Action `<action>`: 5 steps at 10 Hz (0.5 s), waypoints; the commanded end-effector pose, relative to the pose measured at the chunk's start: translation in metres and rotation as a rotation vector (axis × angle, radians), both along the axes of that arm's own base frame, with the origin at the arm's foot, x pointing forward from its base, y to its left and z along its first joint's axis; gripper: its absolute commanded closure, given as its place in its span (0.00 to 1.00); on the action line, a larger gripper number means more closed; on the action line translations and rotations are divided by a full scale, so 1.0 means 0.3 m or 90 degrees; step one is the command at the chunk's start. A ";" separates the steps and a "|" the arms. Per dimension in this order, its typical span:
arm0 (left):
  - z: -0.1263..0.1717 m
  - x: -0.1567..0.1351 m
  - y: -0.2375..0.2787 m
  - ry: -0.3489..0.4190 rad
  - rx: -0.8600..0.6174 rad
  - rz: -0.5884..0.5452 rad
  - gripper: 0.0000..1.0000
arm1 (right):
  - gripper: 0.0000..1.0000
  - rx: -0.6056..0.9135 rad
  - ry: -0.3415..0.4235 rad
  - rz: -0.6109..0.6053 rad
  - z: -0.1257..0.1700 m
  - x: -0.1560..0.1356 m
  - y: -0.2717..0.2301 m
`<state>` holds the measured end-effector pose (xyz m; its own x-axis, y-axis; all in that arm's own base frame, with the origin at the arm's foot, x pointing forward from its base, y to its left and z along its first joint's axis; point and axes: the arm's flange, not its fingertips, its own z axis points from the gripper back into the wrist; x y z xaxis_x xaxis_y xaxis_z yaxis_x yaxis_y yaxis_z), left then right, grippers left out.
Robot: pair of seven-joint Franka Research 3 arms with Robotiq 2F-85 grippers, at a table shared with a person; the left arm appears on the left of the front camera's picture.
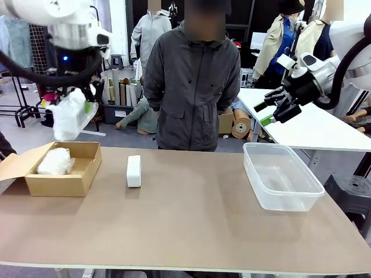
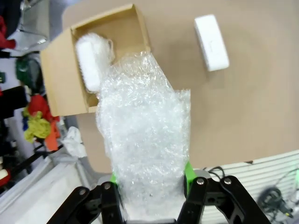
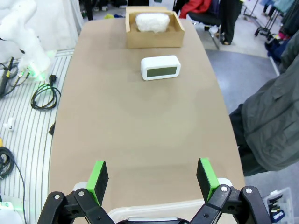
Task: Separate and place wrapped and unwrapped clocks.
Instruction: If the picked Digital clock is wrapped, place it in the Package Box ; if not, place it in the Organizing box.
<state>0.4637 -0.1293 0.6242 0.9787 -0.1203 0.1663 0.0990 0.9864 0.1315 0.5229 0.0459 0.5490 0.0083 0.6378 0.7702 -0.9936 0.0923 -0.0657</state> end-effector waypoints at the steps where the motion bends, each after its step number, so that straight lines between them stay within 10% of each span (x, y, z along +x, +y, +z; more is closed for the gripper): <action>1: -0.087 -0.016 0.131 -0.011 -0.039 -0.011 1.00 | 0.00 0.000 -0.001 0.002 0.008 -0.001 0.002; 5: -0.286 0.110 0.333 -0.024 -0.102 -0.009 1.00 | 0.00 0.000 -0.001 0.002 0.008 -0.001 0.002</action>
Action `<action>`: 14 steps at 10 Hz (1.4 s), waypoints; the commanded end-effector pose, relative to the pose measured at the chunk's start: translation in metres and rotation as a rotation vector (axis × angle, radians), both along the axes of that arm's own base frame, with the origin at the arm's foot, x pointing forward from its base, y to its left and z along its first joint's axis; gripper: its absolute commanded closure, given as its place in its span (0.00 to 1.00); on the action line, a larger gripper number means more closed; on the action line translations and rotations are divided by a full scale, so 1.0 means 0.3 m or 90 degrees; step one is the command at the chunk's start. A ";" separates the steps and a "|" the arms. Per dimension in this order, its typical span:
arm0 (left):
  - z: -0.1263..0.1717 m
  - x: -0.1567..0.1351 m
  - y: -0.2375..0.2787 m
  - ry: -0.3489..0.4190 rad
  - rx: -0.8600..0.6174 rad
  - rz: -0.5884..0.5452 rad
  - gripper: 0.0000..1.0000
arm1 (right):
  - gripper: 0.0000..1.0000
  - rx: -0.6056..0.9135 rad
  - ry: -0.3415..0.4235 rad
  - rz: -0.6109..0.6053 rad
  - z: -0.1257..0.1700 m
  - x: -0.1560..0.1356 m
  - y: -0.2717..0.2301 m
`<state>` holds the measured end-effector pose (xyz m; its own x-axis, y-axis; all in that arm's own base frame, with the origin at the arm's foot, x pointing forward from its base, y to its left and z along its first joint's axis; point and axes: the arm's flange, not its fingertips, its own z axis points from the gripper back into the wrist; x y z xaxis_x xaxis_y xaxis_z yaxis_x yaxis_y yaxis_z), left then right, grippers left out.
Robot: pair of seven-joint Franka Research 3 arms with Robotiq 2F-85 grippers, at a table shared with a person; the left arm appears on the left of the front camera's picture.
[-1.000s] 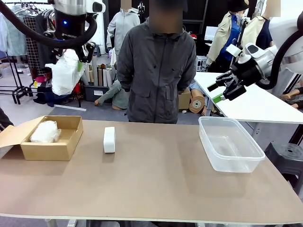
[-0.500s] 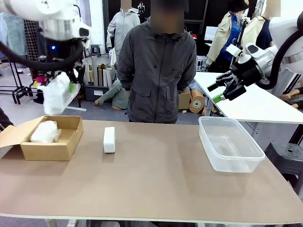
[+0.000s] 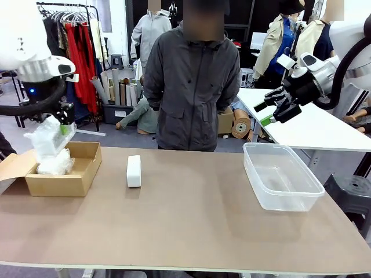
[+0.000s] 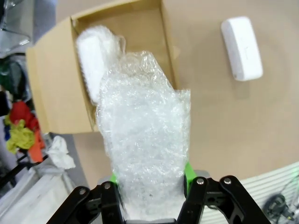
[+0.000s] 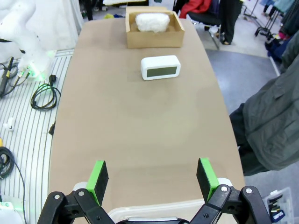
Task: Separate and place wrapped and unwrapped clocks.
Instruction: If the picked Digital clock is wrapped, place it in the Package Box ; if not, place it in the Organizing box.
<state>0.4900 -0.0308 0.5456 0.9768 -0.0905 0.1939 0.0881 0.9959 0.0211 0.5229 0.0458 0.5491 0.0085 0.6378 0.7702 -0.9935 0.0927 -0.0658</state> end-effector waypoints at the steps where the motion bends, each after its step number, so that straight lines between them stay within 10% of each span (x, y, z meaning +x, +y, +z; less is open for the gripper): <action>1: -0.058 0.068 0.014 -0.031 -0.026 0.000 1.00 | 0.00 0.000 -0.001 0.003 0.008 -0.001 0.003; 6: -0.043 0.038 0.025 -0.010 -0.008 0.007 1.00 | 0.00 0.000 -0.001 0.003 0.008 -0.001 0.003; 14: -0.229 0.295 0.137 -0.035 -0.078 -0.010 1.00 | 0.00 0.000 -0.001 0.003 0.008 -0.001 0.003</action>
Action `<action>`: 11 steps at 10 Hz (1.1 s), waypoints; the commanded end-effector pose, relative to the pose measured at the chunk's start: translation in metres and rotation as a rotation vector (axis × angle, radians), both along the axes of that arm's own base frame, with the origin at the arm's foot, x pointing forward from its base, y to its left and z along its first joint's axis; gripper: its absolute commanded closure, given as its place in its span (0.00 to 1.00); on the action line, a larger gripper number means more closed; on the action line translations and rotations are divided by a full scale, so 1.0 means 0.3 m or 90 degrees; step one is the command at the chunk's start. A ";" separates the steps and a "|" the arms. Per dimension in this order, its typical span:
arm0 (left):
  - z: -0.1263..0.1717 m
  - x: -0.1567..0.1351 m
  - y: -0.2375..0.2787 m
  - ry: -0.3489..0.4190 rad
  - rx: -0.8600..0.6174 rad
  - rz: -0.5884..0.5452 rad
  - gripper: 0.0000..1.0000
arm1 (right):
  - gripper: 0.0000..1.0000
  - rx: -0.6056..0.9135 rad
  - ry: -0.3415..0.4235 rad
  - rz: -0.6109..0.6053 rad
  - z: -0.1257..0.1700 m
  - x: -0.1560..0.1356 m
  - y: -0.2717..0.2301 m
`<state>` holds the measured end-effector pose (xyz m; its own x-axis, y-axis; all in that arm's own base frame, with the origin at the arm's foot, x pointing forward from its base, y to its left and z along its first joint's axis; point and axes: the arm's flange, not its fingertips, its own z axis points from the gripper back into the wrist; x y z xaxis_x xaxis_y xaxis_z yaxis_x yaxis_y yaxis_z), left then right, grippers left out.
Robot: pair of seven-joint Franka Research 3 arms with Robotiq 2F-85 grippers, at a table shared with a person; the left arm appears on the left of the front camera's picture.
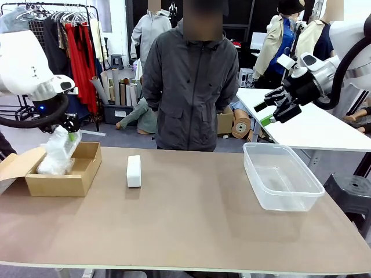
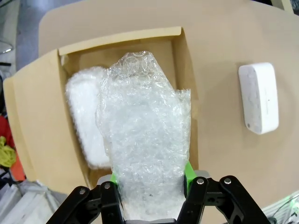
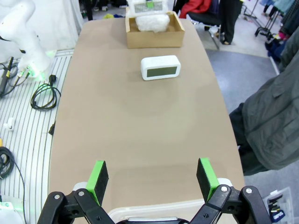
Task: Separate and place wrapped and unwrapped clocks.
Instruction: If the picked Digital clock is wrapped, place it in the Package Box ; if not, place it in the Organizing box.
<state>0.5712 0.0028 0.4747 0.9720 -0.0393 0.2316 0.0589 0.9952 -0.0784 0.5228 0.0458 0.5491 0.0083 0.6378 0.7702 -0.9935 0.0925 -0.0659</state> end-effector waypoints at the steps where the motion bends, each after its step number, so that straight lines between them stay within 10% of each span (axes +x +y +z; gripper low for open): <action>1: -0.018 0.044 0.025 -0.025 -0.011 -0.048 1.00 | 0.00 0.000 -0.001 0.003 0.008 -0.001 0.002; 11: -0.263 0.184 0.048 0.003 -0.051 -0.062 1.00 | 0.00 0.000 -0.001 0.003 0.008 -0.001 0.002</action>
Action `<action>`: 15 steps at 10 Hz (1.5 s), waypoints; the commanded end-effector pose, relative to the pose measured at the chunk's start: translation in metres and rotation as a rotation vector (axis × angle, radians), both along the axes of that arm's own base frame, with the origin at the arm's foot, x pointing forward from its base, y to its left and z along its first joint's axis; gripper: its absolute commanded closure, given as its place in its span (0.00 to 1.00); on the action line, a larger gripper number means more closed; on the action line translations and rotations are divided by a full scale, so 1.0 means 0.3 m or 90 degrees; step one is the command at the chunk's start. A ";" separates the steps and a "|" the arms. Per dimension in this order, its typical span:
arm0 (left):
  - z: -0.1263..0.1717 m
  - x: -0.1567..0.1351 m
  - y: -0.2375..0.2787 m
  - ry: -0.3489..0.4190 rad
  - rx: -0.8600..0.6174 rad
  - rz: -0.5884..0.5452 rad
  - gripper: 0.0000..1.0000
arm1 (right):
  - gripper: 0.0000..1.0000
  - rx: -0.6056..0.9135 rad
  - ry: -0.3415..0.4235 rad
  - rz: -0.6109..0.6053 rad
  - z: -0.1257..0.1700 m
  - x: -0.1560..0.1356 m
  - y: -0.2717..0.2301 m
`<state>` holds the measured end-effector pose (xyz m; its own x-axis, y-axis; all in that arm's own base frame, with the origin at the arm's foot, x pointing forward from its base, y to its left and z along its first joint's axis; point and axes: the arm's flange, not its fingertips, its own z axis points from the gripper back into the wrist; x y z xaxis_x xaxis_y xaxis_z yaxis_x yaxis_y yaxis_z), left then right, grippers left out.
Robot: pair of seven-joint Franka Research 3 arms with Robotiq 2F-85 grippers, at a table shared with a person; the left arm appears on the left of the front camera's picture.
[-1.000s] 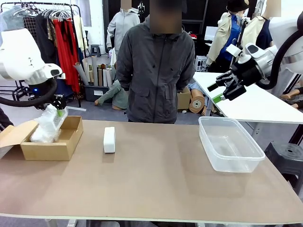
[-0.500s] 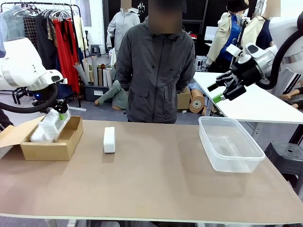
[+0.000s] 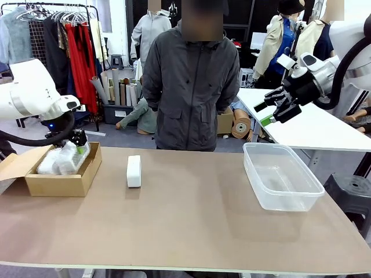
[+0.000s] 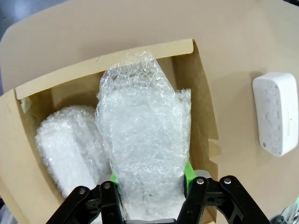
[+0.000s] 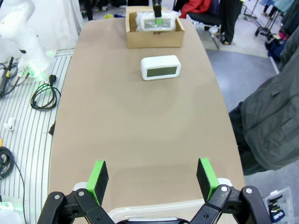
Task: Separate and place wrapped and unwrapped clocks.
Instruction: If the picked Digital clock is wrapped, place it in the Package Box ; if not, place it in the Organizing box.
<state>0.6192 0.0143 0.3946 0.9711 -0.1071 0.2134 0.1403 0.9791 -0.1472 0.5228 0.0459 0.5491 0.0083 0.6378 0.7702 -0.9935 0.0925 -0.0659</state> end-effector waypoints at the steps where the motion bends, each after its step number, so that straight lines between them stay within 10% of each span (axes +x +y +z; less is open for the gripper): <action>1: -0.017 0.029 0.003 -0.004 -0.006 -0.009 1.00 | 0.00 0.000 -0.001 0.003 0.008 -0.001 0.002; 15: -0.099 0.050 -0.045 0.041 -0.011 -0.017 1.00 | 0.00 0.000 -0.001 0.003 0.008 -0.001 0.002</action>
<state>0.6316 -0.0016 0.3601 0.9787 -0.1328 0.1565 0.1588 0.9731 -0.1668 0.5228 0.0459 0.5491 0.0083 0.6378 0.7702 -0.9935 0.0925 -0.0659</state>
